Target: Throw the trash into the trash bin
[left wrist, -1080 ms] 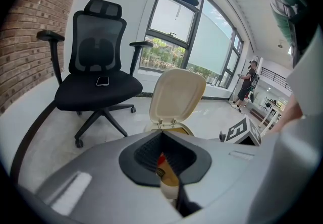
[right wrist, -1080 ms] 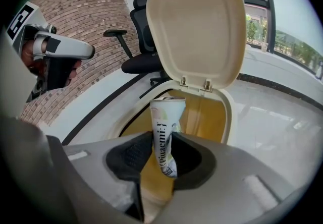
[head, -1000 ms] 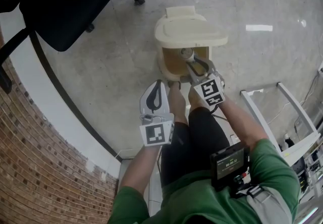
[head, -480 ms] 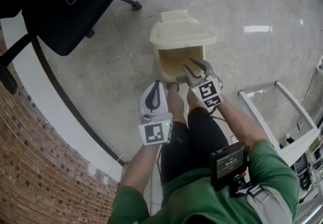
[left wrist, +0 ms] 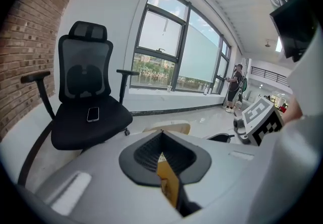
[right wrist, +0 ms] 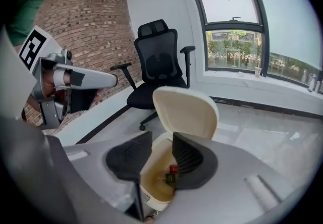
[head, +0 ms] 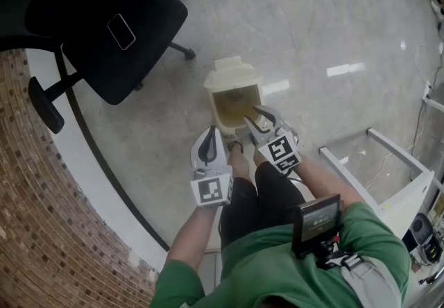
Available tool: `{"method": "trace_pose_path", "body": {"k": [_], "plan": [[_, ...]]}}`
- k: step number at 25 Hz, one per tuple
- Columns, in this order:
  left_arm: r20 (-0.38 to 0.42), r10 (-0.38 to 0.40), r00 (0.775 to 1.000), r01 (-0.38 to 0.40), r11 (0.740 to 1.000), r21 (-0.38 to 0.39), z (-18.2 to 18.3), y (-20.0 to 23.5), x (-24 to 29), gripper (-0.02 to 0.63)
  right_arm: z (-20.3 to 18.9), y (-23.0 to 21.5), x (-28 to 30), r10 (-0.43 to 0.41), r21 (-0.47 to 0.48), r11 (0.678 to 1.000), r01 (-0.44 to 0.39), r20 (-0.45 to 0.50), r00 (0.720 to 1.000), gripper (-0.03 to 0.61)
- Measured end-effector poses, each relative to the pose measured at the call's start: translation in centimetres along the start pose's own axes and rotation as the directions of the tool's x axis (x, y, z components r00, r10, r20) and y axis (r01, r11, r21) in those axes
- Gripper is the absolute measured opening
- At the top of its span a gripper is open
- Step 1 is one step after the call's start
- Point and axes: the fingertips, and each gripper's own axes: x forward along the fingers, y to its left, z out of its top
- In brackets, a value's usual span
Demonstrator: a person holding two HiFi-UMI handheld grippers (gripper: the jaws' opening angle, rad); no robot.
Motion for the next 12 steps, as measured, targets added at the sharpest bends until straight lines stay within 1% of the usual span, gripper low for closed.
{"method": "trace_pose_path", "body": {"k": [5,9,12], "plan": [[0.025,-0.035,0.999,0.035,0.999,0.031,4.7,-1.9,-1.9,0.006,5.7,0.6,-4.3,-0.016,-0.009,1.000,0.017,0.070,0.997,0.121],[0.048,-0.039,0.998,0.036,0.998,0.051,7.8,-2.9,-3.6,0.006,9.6,1.3,-7.6,-0.023,-0.006,1.000,0.024,0.121,0.992,0.121],[0.090,-0.059,0.994,0.054,0.996,0.067,10.4,-4.0,-4.8,0.006,12.1,1.8,-10.2,-0.029,-0.015,0.999,0.031,0.157,0.987,0.121]]}}
